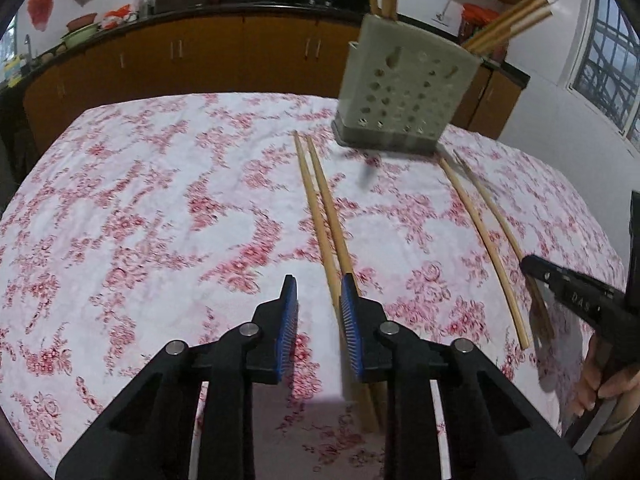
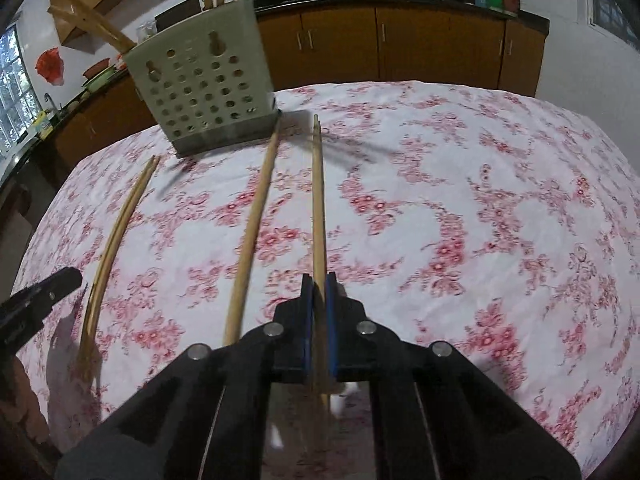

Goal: Organize utensils
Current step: 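Move both open tools back down to the remaining chopsticks, then grasp a chopstick with the right tool while the left tool grasps another, then lift the chopsticks with both tools and carry them over the green holder, then insert the chopsticks into the green holder and open both tools, then move both open tools back down to the last chopsticks, then grasp a chopstick with the right tool while the left tool grasps the last one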

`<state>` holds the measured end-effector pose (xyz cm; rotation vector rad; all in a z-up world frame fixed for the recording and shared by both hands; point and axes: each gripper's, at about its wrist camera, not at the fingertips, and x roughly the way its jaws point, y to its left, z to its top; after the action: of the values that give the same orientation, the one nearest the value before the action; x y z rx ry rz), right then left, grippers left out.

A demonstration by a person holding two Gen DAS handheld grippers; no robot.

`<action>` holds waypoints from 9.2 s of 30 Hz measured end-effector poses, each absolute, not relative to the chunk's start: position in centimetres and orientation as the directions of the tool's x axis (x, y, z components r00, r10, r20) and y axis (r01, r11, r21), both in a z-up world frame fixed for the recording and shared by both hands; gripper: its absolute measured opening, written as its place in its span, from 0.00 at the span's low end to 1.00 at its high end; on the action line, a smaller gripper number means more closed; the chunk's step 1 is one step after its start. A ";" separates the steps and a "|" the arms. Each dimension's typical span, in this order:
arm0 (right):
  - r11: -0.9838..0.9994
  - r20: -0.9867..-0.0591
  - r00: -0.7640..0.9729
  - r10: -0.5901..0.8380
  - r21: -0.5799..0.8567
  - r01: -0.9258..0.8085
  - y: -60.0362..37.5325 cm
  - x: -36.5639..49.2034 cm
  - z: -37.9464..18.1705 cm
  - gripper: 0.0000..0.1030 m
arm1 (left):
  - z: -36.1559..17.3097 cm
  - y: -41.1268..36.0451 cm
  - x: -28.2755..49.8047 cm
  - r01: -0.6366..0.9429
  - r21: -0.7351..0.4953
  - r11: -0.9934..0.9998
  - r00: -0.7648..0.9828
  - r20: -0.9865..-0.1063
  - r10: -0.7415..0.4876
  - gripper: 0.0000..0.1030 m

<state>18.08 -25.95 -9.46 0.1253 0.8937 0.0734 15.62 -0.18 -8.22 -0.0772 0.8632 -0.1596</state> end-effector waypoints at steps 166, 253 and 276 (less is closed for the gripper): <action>0.959 -0.112 0.967 0.227 0.198 -0.202 -24.4 19.8 17.1 0.08 | 17.1 -2.2 20.8 0.150 -0.139 0.979 0.985 -0.063 -0.160 0.07; 0.990 -0.758 0.647 0.086 0.139 0.030 -26.7 19.0 -9.5 0.08 | -9.2 0.2 19.0 0.037 -0.038 0.999 0.625 -0.778 -0.053 0.08; 0.994 -0.756 0.652 0.055 0.101 0.033 -26.5 20.4 -9.8 0.09 | -9.4 3.5 21.3 -0.009 -0.085 0.996 0.642 -0.765 -0.060 0.08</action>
<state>20.36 -26.47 -9.81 0.1088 0.8612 0.0125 21.29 3.52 -9.38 -0.0839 0.8737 -0.0291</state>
